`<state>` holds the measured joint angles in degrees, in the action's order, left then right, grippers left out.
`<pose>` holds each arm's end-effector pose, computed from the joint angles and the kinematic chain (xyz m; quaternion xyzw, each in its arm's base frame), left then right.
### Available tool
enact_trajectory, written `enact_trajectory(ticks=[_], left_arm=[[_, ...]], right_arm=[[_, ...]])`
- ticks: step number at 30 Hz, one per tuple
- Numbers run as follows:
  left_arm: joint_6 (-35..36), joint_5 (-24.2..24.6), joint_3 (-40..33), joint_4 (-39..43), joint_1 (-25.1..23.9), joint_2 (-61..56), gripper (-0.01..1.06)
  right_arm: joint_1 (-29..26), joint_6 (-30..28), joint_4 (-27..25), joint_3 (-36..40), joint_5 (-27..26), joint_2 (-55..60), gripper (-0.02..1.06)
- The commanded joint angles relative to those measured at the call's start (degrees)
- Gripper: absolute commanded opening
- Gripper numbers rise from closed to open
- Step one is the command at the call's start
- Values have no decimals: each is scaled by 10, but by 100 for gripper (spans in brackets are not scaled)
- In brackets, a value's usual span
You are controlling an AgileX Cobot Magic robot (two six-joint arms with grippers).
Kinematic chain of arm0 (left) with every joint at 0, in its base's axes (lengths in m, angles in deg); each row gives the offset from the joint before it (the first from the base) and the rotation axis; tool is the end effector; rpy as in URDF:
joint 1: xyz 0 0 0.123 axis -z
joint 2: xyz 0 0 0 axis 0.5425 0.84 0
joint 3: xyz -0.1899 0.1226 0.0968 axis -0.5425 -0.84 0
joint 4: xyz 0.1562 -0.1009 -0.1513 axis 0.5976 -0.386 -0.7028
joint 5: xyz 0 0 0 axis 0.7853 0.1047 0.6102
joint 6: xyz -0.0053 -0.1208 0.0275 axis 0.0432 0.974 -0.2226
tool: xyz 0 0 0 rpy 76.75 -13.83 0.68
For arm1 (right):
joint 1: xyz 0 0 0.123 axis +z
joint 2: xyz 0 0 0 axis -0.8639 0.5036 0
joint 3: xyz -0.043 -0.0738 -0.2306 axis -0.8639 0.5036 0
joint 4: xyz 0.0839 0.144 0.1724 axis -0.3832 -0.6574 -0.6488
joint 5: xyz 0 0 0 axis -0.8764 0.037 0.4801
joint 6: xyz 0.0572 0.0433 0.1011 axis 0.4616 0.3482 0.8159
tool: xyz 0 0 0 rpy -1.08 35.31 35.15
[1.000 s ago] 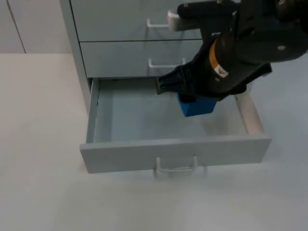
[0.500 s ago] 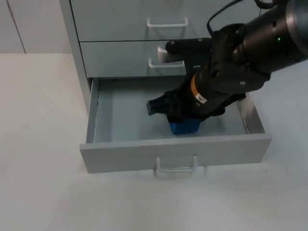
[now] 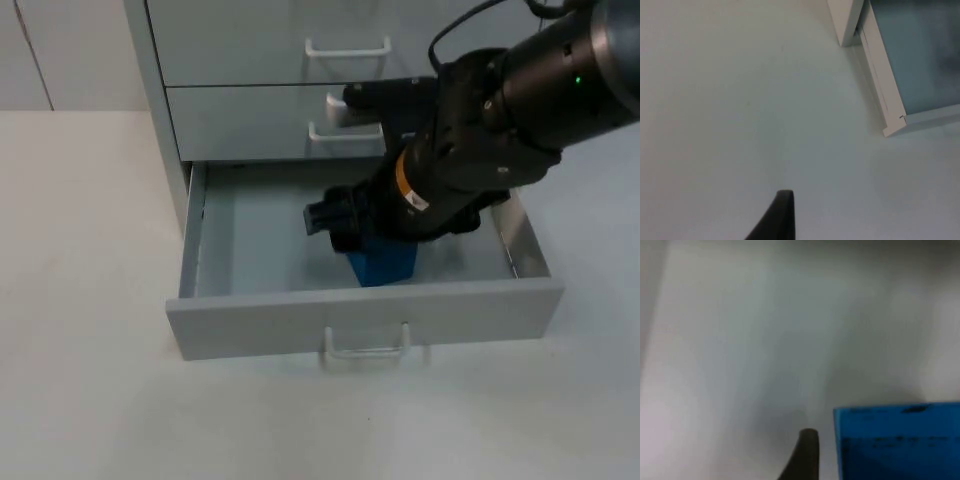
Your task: Open the drawer with the left hand, place the block into the drawer with the right hand, then close the drawer with the left hand.
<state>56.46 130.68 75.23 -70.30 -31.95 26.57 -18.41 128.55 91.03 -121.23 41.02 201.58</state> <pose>0.1602 -0.0216 0.2602 0.0515 0.9276 -0.0682 0.3637 0.3484 0.2615 0.0757 -0.1244 0.9313 0.0515 0.3383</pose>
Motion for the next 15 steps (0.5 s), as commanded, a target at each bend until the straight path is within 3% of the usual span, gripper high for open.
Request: enact_trajectory(ticks=[1,5,11,15], left_arm=[[2,1,-1,2,-3,-4,105],[2,-1,-1,3,-3,-4,105],[2,-1,-1,4,-3,-4,105],[2,-1,-1,4,-3,-4,105]], right_arm=[[4,0,-18,-3,14,-27,77],[15,-60,-78,-3,58,-59,77],[47,-214,-202,-1,163,-91,76],[52,-267,-246,-1,191,-102,76]])
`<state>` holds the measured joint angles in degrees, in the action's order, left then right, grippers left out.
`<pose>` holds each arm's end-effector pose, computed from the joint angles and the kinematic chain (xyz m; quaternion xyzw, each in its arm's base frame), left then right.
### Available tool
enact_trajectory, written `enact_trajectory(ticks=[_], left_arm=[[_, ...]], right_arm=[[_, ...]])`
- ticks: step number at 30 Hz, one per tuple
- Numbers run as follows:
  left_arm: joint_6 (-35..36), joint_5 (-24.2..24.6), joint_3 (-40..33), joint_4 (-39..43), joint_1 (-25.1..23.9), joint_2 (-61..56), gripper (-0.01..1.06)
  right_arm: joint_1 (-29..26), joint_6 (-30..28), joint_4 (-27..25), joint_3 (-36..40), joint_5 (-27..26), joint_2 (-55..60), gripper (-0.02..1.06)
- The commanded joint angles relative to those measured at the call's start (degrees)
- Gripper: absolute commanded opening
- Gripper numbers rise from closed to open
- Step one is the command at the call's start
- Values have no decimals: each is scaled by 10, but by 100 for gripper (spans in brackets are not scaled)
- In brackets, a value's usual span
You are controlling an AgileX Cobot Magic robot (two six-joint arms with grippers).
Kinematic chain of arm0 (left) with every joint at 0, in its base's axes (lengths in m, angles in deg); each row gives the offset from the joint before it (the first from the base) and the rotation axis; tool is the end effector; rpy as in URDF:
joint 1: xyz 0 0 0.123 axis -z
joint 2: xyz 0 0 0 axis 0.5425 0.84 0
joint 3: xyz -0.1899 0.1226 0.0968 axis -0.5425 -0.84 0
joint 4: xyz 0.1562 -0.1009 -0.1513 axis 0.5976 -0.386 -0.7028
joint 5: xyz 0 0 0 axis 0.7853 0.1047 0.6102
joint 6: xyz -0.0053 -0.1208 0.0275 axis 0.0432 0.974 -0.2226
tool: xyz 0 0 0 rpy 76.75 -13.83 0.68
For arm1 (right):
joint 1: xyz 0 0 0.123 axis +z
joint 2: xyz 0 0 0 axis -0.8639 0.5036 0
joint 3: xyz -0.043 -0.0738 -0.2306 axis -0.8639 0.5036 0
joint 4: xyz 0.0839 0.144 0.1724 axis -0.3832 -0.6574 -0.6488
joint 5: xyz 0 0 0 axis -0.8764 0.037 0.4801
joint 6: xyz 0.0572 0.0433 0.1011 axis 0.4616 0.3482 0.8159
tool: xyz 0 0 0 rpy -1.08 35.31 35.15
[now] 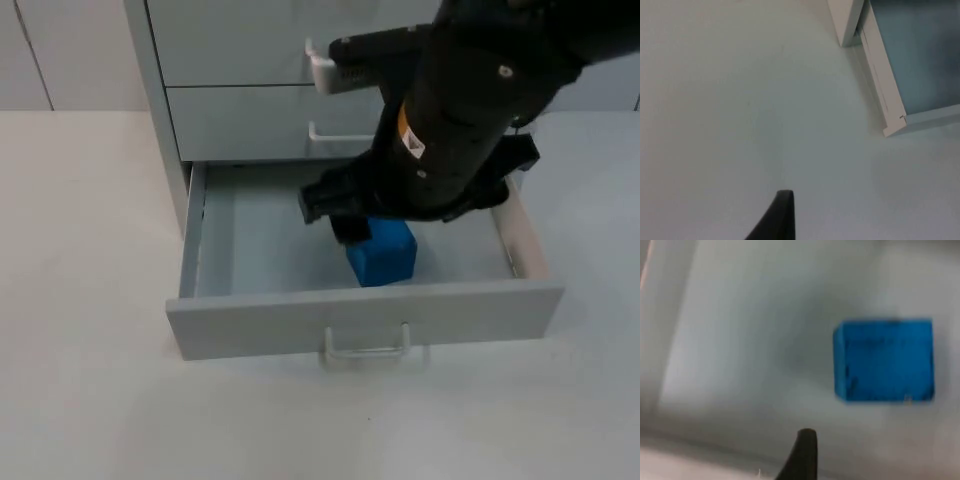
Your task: Open the drawer with the left hand, place the block into the drawer with the right hand, then close the drawer with the left hand.
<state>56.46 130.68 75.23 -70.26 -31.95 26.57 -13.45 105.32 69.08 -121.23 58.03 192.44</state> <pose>0.1603 -0.0216 0.2602 0.0516 0.9276 -0.0678 0.3637 0.3044 0.2643 0.1211 -0.1609 0.9503 0.0029 0.2665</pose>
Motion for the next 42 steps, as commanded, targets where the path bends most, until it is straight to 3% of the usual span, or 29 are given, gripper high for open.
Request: enact_trajectory(ticks=[1,7,19,26,30,33,38,41,42], left_arm=[[2,-1,-1,4,-3,-4,105],[2,-1,-1,4,-3,-4,105],[2,2,-1,-1,-3,-4,105],[2,2,-1,-1,-3,-4,105],[2,3,-1,-1,-3,-4,105],[2,3,-1,-1,-3,-4,105],[2,2,-1,-1,-3,-4,105],[2,2,-1,-1,-3,-4,105],[2,2,-1,-1,-3,-4,105]], right_arm=[[3,-58,-51,-1,24,-18,76],[3,-131,-112,11,37,-46,76],[0,-152,-110,181,13,-201,76],[-21,-155,-110,239,1,-262,76],[-67,-177,-120,267,1,-297,76],[-149,-258,-180,296,-10,-340,76],[-260,-333,-234,320,-15,-383,76],[-346,-409,-290,324,4,-406,76],[-346,-409,-290,324,4,-406,76]])
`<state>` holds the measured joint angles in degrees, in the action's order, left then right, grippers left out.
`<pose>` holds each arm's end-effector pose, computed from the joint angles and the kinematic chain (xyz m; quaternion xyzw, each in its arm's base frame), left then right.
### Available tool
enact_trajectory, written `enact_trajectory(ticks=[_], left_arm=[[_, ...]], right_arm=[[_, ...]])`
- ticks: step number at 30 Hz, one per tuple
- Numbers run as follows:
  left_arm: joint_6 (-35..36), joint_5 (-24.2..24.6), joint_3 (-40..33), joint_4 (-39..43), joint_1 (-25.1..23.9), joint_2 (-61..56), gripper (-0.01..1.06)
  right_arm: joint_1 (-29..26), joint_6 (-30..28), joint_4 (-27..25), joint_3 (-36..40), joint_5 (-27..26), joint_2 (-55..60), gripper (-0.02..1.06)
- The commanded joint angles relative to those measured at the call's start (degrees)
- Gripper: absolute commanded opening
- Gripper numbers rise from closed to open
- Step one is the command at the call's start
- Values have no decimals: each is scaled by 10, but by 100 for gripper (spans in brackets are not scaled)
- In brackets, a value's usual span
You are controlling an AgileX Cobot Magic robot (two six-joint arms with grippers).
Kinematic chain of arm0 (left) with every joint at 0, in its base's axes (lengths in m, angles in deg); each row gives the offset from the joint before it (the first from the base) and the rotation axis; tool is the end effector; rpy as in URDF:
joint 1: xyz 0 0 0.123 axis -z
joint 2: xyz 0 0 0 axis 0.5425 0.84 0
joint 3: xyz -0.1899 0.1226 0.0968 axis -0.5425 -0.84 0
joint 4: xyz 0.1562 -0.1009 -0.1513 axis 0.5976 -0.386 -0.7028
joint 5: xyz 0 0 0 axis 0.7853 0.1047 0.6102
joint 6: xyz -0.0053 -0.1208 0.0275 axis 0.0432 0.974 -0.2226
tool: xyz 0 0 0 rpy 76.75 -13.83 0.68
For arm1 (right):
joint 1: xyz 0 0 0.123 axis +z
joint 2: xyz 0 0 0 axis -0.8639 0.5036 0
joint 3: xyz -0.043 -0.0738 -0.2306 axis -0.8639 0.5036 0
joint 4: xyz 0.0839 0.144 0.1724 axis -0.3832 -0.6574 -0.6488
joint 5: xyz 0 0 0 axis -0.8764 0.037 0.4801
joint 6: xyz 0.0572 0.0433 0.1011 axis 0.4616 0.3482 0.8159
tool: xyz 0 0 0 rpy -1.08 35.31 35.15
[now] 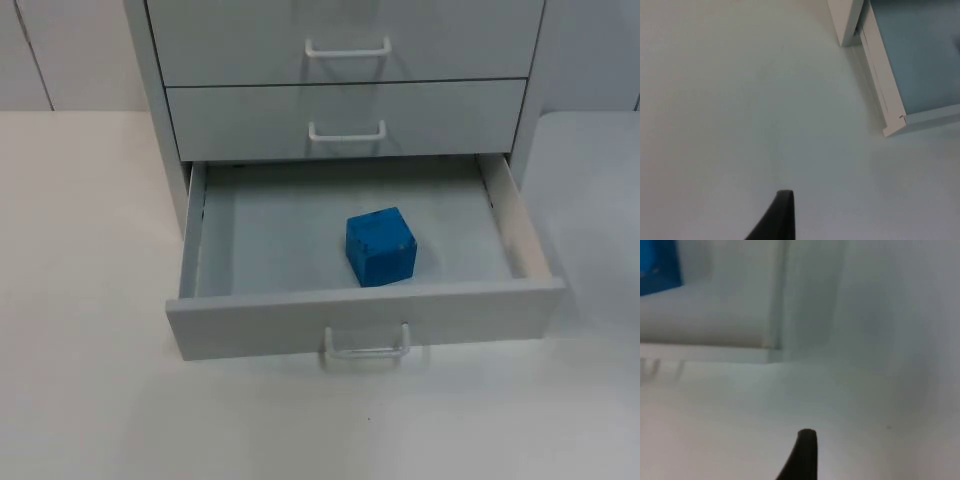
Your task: Open the drawer with the left hand, place the block into the drawer with the right hand, then close the drawer with the left hand.
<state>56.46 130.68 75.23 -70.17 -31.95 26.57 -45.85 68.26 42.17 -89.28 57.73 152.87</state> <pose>0.1603 -0.0214 0.2602 0.0518 0.9277 -0.0671 0.3636 0.2544 0.0589 0.1871 -0.0443 0.9650 0.0342 0.2563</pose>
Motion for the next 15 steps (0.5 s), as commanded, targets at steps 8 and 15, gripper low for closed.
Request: enact_trajectory(ticks=[8,15], left_arm=[[-2,2,-1,-2,-3,-4,105],[-15,2,-1,-9,-3,-1,105]], right_arm=[[-195,-175,-113,5,70,-49,76],[-238,-207,-111,5,106,-99,76]])
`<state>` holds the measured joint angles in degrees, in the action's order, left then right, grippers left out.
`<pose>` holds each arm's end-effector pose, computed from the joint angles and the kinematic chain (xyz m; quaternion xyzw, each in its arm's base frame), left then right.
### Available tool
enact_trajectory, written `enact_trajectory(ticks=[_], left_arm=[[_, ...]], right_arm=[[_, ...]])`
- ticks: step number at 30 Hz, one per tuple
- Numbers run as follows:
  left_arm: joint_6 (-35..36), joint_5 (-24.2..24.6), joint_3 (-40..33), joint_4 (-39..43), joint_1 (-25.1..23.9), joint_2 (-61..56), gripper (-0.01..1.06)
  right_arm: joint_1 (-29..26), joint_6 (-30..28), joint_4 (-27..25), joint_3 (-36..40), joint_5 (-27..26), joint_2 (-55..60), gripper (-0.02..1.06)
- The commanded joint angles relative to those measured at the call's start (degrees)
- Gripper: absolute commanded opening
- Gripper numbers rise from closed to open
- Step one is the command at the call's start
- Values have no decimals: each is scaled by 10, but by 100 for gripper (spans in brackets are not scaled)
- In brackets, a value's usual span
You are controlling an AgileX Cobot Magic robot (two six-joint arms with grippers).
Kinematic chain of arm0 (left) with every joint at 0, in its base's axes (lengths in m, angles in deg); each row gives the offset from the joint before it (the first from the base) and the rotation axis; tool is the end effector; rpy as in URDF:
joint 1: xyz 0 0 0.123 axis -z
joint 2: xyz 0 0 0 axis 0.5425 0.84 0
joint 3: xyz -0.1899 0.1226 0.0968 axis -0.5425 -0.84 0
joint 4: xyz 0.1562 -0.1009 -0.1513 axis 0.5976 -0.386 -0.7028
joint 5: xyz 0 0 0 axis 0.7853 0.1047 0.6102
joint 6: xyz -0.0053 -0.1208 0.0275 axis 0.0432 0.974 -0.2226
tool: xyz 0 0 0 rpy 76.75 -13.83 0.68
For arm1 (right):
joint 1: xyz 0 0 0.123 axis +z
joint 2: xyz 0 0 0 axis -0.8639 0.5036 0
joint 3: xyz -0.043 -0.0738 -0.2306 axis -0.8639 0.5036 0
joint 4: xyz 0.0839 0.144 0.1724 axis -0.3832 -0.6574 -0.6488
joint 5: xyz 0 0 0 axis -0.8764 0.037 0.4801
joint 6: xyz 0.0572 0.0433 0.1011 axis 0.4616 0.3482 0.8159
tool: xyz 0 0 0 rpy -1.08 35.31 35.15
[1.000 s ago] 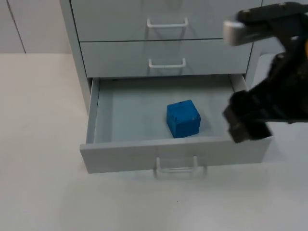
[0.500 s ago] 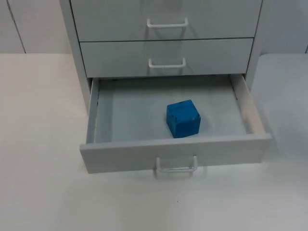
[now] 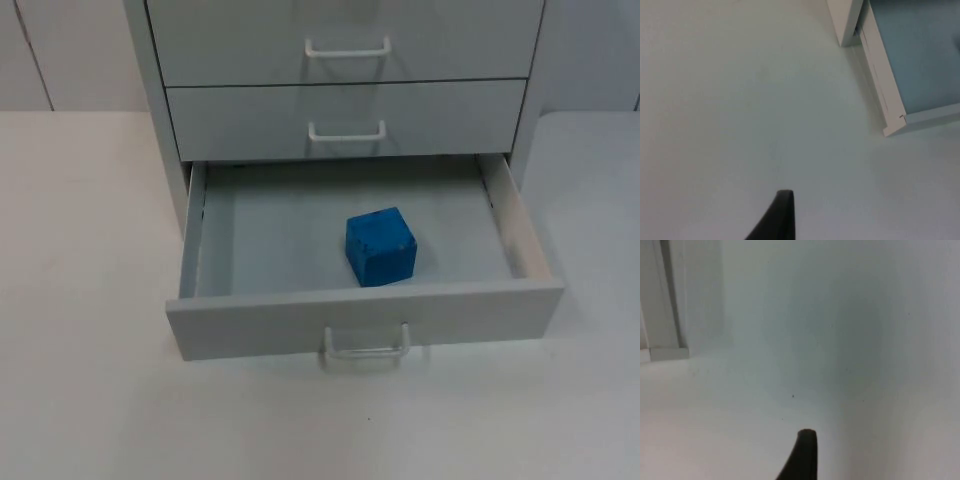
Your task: Open the drawer with the left hand, place the block into the drawer with the right hand, then close the drawer with the left hand.
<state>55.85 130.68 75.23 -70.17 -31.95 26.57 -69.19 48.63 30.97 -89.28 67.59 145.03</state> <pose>0.1603 -0.0214 0.2602 0.0567 0.9274 -0.0651 0.3640 0.2311 -0.0253 0.2114 0.0381 0.9680 0.0227 0.2470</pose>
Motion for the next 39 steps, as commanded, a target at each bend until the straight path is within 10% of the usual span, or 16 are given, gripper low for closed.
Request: enact_trajectory(ticks=[1,25,32,36,39], left_arm=[[-14,2,-1,-13,-3,-1,105],[-56,-3,-1,-46,-3,16,102],[-132,-7,0,-116,-3,42,51],[-271,-4,0,-249,-3,105,0],[-298,-5,2,-281,3,141,0]], right_arm=[[-5,-10,2,5,9,-26,76],[128,82,95,39,-30,-19,76],[128,82,95,39,-25,-19,76],[128,82,95,39,-24,-19,76],[128,82,95,39,-24,-19,76]])
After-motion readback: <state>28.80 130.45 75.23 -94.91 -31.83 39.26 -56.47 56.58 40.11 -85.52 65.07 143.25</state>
